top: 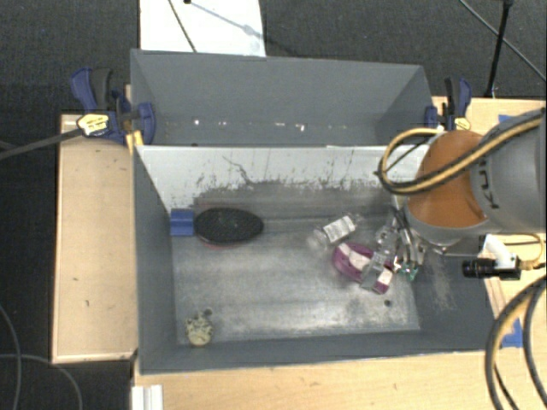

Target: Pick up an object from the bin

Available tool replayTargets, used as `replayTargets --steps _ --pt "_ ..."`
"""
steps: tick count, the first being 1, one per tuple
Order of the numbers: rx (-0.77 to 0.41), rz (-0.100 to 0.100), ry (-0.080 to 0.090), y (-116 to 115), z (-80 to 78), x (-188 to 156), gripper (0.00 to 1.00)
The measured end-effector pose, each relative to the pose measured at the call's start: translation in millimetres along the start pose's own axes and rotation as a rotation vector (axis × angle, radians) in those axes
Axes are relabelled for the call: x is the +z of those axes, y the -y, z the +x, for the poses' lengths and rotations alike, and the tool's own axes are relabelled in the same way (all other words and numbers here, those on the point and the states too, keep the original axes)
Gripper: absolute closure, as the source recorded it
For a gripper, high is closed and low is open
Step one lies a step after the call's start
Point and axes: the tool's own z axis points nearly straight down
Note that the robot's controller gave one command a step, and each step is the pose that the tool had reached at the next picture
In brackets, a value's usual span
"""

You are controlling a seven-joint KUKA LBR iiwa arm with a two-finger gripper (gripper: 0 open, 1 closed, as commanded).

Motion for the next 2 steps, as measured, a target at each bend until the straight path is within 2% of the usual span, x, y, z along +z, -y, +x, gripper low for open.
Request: replayTargets --steps 1,2 --pt "-0.022 -0.005 0.017 13.1 16.5 -105.9 1.0" --pt "-0.035 -0.004 0.015 21.7 20.4 -155.0 1.0"
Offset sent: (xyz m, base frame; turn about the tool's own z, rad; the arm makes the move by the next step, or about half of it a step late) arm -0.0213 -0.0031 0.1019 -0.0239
